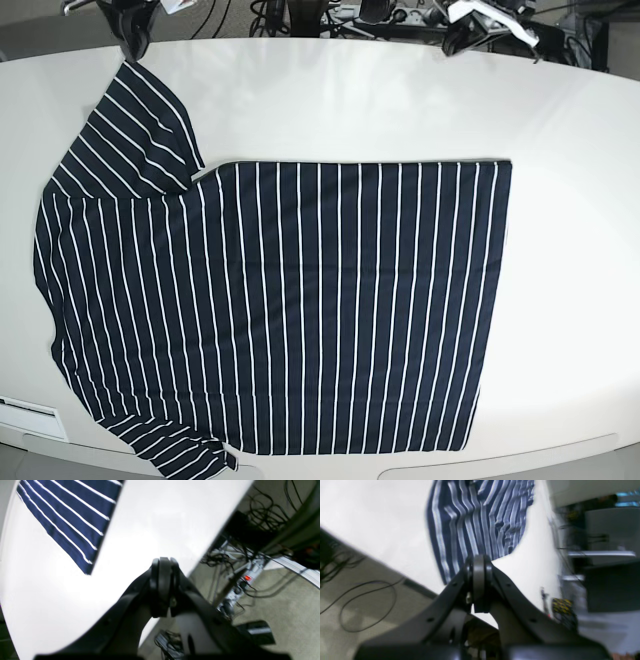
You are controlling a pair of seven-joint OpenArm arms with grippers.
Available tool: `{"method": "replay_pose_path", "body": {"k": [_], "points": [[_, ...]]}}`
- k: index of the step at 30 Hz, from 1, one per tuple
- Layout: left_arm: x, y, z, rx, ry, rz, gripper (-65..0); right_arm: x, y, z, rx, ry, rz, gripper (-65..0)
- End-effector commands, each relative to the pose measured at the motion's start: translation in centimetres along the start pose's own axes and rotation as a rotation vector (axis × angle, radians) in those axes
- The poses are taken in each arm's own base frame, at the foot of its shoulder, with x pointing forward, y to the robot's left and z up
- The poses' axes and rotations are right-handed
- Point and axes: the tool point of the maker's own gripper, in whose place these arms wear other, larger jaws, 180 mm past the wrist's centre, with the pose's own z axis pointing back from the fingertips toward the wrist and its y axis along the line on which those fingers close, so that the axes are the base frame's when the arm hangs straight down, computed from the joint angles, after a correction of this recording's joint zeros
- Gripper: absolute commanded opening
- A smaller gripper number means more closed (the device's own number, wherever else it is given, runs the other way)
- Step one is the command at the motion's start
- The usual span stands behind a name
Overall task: Fold the T-shirt properly
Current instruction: 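Lower both grippers and pinch the shirt at the shoulder edges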
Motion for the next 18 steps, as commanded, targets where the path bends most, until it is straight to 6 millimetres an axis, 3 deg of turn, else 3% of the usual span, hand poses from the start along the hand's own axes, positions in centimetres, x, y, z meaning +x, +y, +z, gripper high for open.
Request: {"method": "replay_pose_path", "body": {"k": [1, 6, 12, 18], "points": [[0.7, 0.9, 0.0, 0.024, -0.030, -0.009, -65.0, 0.9, -0.2, 0.0, 0.006, -0.040, -0.002, -65.0], [0.5, 4.1, -1.2, 0.062, -0.040, -0.040, -65.0, 2.4, 0.9, -1.7, 0.080, -0.091, -0.024, -65.0], [0.8, 7.0, -2.7, 0.001, -0.090, 0.036, -65.0, 4.3, 0.3, -5.0, 0.147, -0.174, -0.100, -65.0], [-0.6, 7.0, -4.2, -0.083, -0.094, 0.003, -65.0, 4.7, -2.0, -8.0, 0.223, -0.205, -0.239, -65.0]]}}
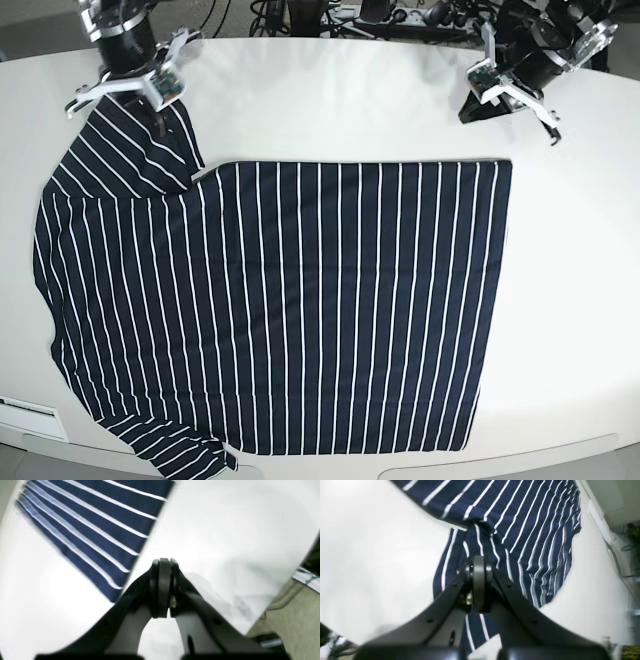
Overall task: Fold the T-shirt properly
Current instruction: 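Lower both grippers and pinch the shirt at the shoulder edges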
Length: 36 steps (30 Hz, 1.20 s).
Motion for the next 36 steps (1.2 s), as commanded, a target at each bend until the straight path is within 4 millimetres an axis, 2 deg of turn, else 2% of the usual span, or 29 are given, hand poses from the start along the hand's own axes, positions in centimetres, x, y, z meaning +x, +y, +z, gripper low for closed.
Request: {"method": "replay_pose_path", "body": {"k": [1, 5, 10, 12, 14, 15, 19, 23, 29, 36], "points": [[0.0, 0.5, -0.1, -0.001, -0.014, -0.019, -65.0, 0.8, -0.4, 0.3, 0.010, -0.037, -0.005, -65.0], [-2.3, 1.3, -1.0, -0.043, 0.004, -0.053, -65.0, 0.5, -0.5, 0.3, 0.082, -0.030, -0.055, -65.0], [-4.7, 2.4, -1.8, -0.124, 0.004, -0.162, -64.5, -0.3, 0.5, 0.7, 0.130, -0.005, -0.053, -65.0], [-5.4, 3.1, -1.9, -0.147, 0.004, -0.186, -50.8, -0.3, 0.7, 0.8, 0.137, -0.004, -0.049, -65.0], [-5.3, 4.1, -1.8, -0.145, -0.018, -0.200, -35.7, -0.3, 0.6, 0.7, 0.136, -0.005, -0.050, -65.0], [-5.2, 4.5, -1.8, -0.142, -0.023, -0.209, -31.7, -0.3, 0.7, 0.7, 0.137, -0.004, -0.050, -65.0], [-5.5, 5.6, -1.3, -0.152, -0.004, -0.260, -31.1, -0.5, 1.0, 0.8, 0.156, 0.003, -0.040, -65.0], [-6.4, 5.4, -1.3, -0.195, 0.042, -0.381, -31.1, -0.5, 1.4, 0.9, 0.175, 0.010, -0.056, -65.0], [-8.1, 4.2, -2.8, -0.247, 0.083, -0.535, -31.1, -0.7, 1.4, 0.9, 0.176, 0.019, -0.056, -65.0], [-9.6, 4.1, -4.6, -0.299, 0.117, -0.586, -31.1, -1.1, 1.5, 0.9, 0.178, 0.038, -0.055, -65.0]]}}
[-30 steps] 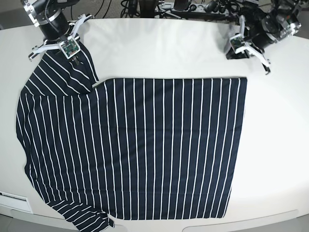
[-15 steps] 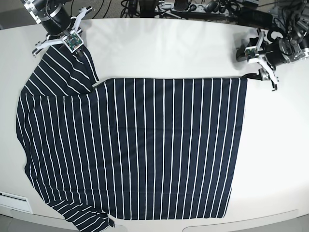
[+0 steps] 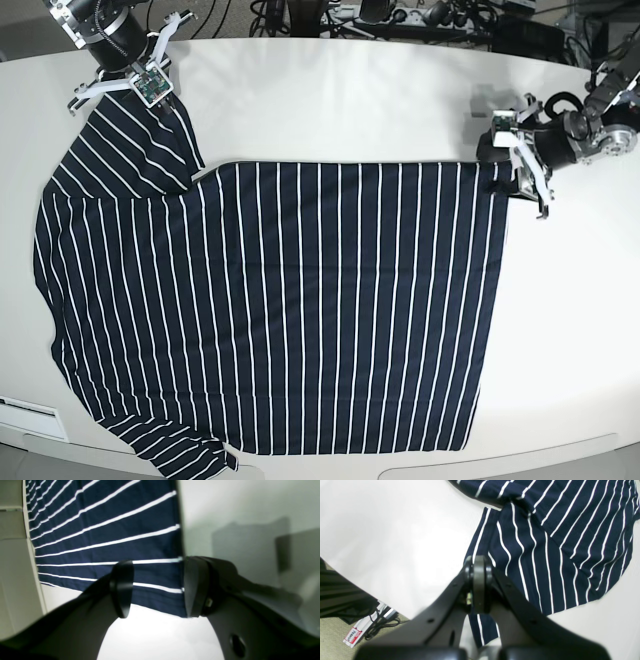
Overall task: Fold the T-shirt properly
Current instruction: 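Lower both grippers and pinch the shirt at the shoulder edges, then lift the shoulder edges with both grippers and pull them toward the robot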
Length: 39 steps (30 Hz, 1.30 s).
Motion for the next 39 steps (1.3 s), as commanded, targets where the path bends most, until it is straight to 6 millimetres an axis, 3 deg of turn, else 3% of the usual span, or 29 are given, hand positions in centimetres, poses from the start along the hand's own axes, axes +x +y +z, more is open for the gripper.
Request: {"method": "replay_pose_path", "body": {"k": [1, 6, 13, 15, 16, 17, 18, 21, 23, 32, 37, 39], "points": [[-2.6, -2.4, 0.1, -0.098, 0.116, -0.031, -31.1, 0.6, -0.3, 0.3, -0.010, -0.022, 0.009, -65.0], [-3.1, -2.3, -1.3, -0.109, 0.121, -0.049, -31.1, 0.6, 0.3, 0.3, 0.013, -0.023, 0.009, -65.0], [-2.1, -1.8, -2.4, -0.097, 0.091, -0.042, -31.2, 0.6, 0.1, 0.3, 0.001, -0.023, 0.006, -65.0], [-2.0, -1.8, -2.6, -0.094, 0.090, -0.041, -39.1, 0.6, -0.3, 0.3, -0.020, -0.023, -0.006, -65.0], [-2.0, -1.8, -2.6, -0.094, 0.090, -0.041, -47.9, 0.6, -0.4, 0.3, -0.026, -0.023, -0.007, -64.3], [-2.0, -1.7, -2.6, -0.091, 0.090, -0.041, -58.4, 0.6, -0.5, 0.3, -0.030, -0.021, -0.002, -60.4], [-2.0, -1.5, -2.6, -0.077, 0.092, -0.042, -65.0, 0.5, -0.6, 0.3, -0.039, -0.017, 0.014, -55.9], [-2.1, -1.1, -2.6, -0.057, 0.099, -0.044, -65.0, -0.6, -1.2, 0.2, -0.071, 0.039, 0.081, -40.2], [-2.2, -1.0, -2.6, -0.053, 0.105, -0.026, -65.0, -1.3, -1.6, 0.1, -0.089, 0.067, 0.077, -34.9], [-1.8, -1.0, -2.8, -0.049, 0.091, -0.009, -65.0, -8.5, -3.1, -2.8, -0.112, 0.248, 0.055, -34.7], [-1.8, -1.0, -2.9, -0.049, 0.091, -0.009, -65.0, -8.9, -3.9, -3.7, -0.120, 0.253, 0.055, -34.8], [-1.8, -1.0, -2.9, -0.048, 0.090, -0.009, -65.0, -8.5, -4.0, -3.8, -0.128, 0.223, 0.053, -41.2]]}}
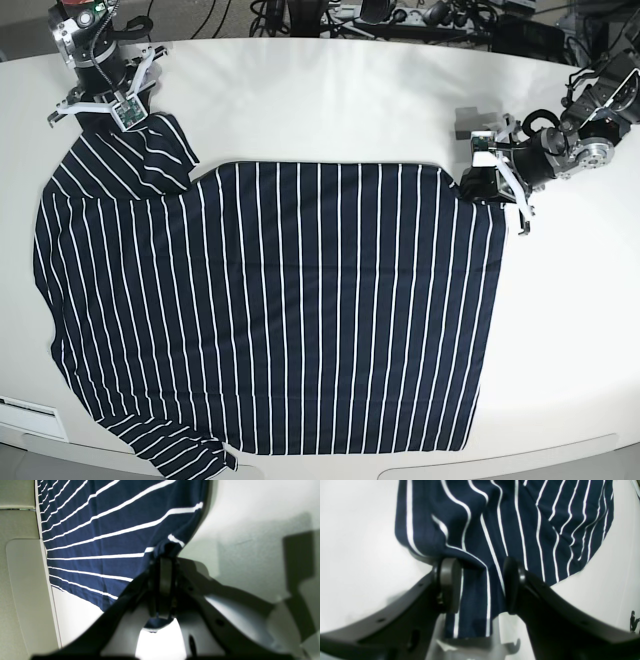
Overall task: Fold the T-shirt properly
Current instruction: 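Lift the shoulder edges with both grippers and pull them toward the robot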
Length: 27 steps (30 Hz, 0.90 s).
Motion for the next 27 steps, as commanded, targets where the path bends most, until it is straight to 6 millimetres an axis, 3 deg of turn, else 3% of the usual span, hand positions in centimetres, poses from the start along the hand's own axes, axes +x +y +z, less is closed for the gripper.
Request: {"method": "replay_pose_path", "body": {"k": [1, 2, 3, 8, 14, 18, 27], "points": [[-1.9, -2.6, 0.4, -0.107, 0.086, -0.011, -65.0, -0.2, -0.1, 0.2, -0.002, 0.006, 0.009, -49.6], [-1.9, -2.6, 0.4, -0.106, 0.086, -0.011, -65.0, -0.2, -0.3, 0.2, -0.014, 0.005, 0.002, -60.1], [-1.9, -2.6, 0.4, -0.105, 0.086, -0.011, -65.0, -0.2, -0.7, 0.2, -0.035, 0.005, -0.008, -65.0], [-1.8, -2.3, 0.4, -0.091, 0.084, -0.014, -65.0, 1.0, -3.4, 0.9, -0.182, -0.023, 0.030, -65.0], [0.0, 0.6, 1.0, 0.054, 0.041, -0.061, -65.0, 3.5, -5.5, 2.9, -0.296, -0.070, 0.070, -65.0], [1.3, -0.6, 2.1, 0.023, 0.021, -0.083, -65.0, 4.3, -5.2, 4.5, -0.309, -0.086, 0.096, -65.0], [1.6, -2.9, 4.7, 0.002, 0.052, -0.117, -65.0, 0.6, -3.5, 6.8, -0.263, 0.034, 0.145, -65.0]]}}
